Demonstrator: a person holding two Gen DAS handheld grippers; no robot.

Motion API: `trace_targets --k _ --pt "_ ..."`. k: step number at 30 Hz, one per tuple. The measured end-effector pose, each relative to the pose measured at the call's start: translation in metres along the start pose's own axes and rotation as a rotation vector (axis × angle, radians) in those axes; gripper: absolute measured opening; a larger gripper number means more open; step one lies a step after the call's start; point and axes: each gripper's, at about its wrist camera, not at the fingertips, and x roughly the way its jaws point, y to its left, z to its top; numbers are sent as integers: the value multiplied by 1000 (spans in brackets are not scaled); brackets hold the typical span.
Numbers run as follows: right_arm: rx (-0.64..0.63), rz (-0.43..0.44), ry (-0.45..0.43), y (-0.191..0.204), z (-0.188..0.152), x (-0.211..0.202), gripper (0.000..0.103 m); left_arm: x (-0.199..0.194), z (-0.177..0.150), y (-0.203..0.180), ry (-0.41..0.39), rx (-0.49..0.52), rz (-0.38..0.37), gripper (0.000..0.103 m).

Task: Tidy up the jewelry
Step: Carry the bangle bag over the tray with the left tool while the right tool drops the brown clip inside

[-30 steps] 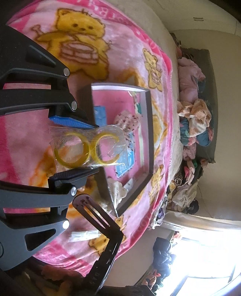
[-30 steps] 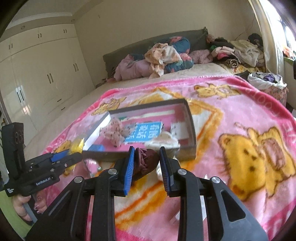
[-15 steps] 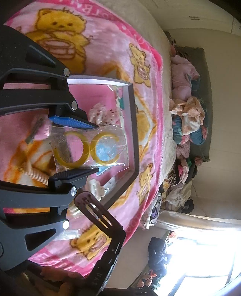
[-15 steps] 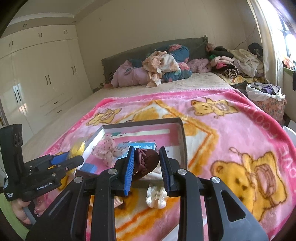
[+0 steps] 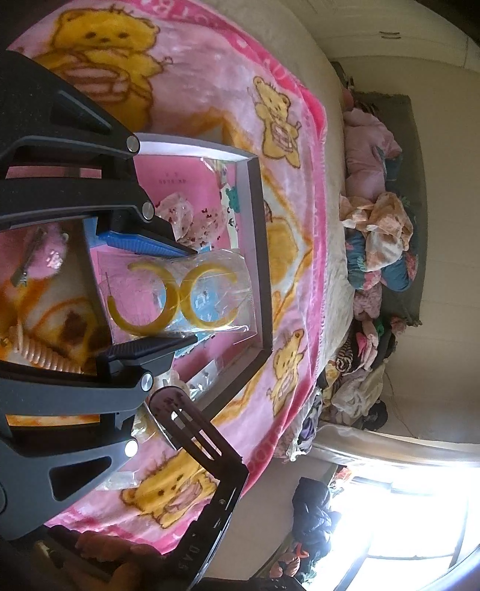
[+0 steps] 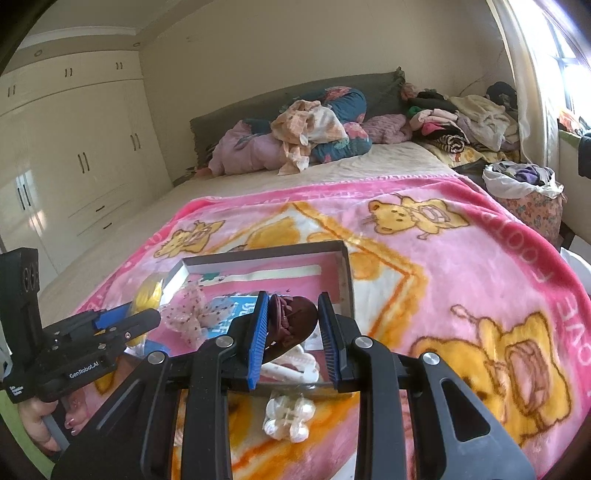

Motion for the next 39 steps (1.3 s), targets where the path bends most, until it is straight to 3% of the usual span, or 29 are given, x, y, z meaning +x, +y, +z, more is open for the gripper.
trace_targets --k 14,39 --pt "9 -23 -1 -13 8 21 26 26 1 -2 32 -3 -11 31" --pt "14 -48 78 -12 4 78 26 57 -13 8 113 -13 -25 31"
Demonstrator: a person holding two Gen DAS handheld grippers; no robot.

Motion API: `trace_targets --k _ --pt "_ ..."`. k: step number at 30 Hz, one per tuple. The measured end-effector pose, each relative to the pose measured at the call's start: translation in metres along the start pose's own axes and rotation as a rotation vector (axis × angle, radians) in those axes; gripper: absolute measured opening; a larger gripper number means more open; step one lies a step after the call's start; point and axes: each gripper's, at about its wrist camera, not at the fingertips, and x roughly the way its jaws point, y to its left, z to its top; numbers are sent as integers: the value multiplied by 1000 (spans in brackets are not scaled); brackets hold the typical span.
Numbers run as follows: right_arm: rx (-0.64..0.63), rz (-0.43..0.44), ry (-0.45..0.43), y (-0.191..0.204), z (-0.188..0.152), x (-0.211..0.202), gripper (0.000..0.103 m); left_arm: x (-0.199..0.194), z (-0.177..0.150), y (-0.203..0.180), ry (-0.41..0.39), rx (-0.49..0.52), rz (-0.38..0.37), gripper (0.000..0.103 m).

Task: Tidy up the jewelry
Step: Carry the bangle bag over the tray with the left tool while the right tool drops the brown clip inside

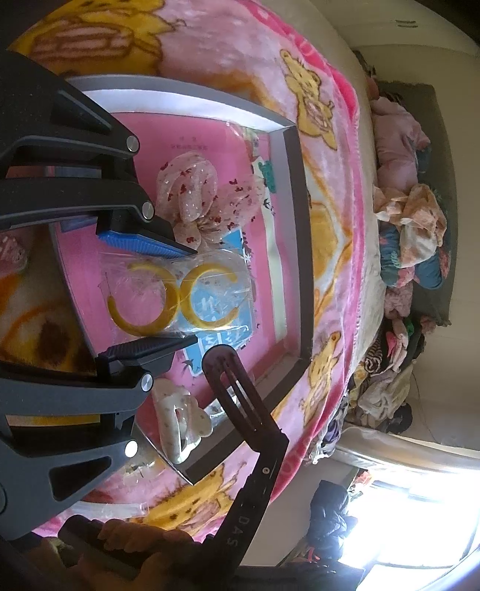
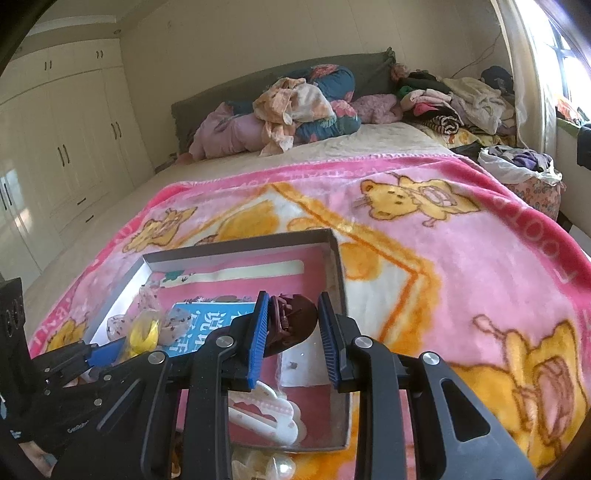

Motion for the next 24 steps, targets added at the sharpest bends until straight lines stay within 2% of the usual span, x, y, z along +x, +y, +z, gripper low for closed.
trace_targets --k 24 --pt "25 -7 42 0 -10 7 27 4 -4 8 14 -20 7 31"
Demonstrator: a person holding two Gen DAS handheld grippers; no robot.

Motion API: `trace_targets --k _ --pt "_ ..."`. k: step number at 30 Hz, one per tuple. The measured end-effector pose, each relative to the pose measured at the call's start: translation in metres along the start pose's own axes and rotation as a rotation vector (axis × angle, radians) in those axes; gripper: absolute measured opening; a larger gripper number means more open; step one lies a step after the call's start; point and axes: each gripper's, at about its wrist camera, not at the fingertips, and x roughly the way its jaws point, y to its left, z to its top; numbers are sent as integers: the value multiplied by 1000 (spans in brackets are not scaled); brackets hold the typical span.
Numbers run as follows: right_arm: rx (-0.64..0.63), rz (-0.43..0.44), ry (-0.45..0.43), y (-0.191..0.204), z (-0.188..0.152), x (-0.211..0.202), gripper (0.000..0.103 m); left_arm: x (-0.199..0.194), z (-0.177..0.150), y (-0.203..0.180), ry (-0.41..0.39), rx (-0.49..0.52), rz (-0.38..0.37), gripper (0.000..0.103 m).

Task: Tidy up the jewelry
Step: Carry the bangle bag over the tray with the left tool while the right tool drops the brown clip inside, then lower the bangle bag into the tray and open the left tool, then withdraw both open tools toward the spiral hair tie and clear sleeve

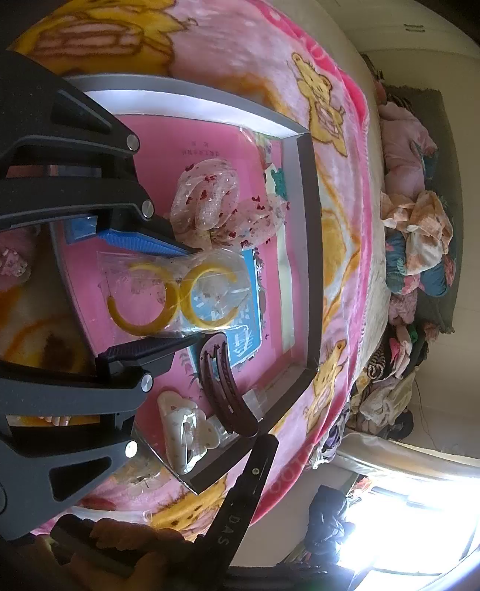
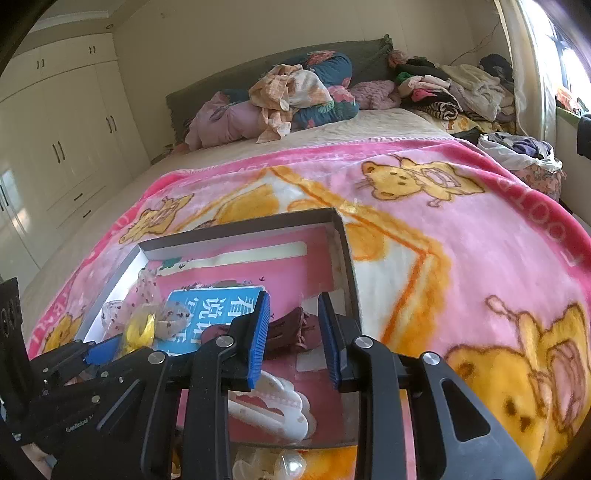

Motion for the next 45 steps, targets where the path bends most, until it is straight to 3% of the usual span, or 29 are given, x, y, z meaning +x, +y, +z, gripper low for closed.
trace_targets --k 13,21,27,45 --pt "-11 -20 -34 -3 -8 -21 59 -11 -5 4 -18 -17 24 55" --pt "-32 -39 -73 -1 -12 -39 81 -27 -2 5 -51 -37 32 77" --pt "-37 -47 -97 1 -14 -55 87 -43 -2 5 -89 -35 49 91" --pt "-85 -20 -133 24 -29 -97 88 -87 -7 3 -162 -28 60 91"
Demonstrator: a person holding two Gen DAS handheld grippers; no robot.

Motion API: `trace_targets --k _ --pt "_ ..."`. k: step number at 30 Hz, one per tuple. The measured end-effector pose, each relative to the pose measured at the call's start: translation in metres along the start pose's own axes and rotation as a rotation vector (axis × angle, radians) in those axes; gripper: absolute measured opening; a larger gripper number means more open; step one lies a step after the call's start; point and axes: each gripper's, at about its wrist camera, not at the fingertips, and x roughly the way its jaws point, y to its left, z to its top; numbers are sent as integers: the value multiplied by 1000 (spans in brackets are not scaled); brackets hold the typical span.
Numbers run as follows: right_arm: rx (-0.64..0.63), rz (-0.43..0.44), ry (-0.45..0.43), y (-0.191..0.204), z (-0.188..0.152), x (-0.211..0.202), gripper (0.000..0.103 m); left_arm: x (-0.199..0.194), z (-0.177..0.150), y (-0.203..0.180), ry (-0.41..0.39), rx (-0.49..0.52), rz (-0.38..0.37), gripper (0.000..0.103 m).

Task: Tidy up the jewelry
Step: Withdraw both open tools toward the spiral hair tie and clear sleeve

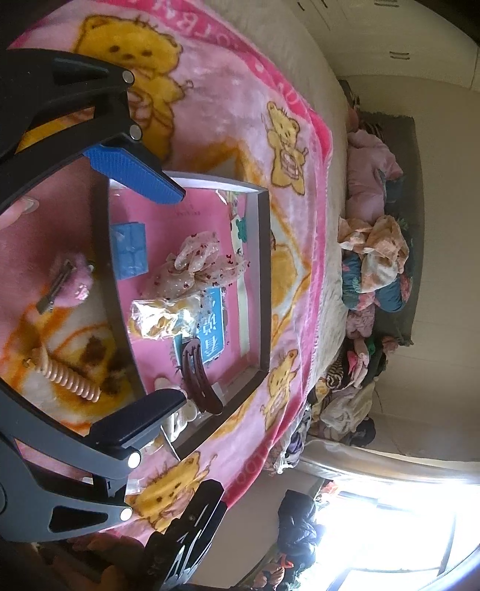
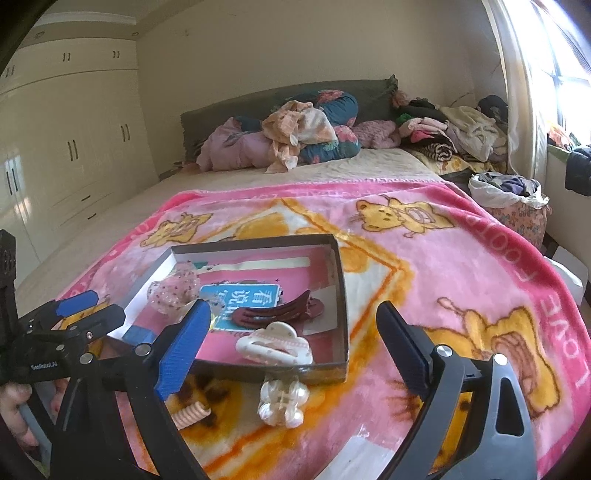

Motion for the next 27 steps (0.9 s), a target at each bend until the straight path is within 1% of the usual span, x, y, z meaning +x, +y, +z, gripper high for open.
trace_targets --k 12,20,27 --pt "-18 2 -5 8 -14 -24 88 -20 -11 -1 -7 10 -3 91" --pt "-15 -3 10 8 -32 -38 88 -27 -22 -9 3 26 -26 91" --pt "-1 -24 36 -1 -50 -45 88 -28 -30 -20 15 49 -55 91"
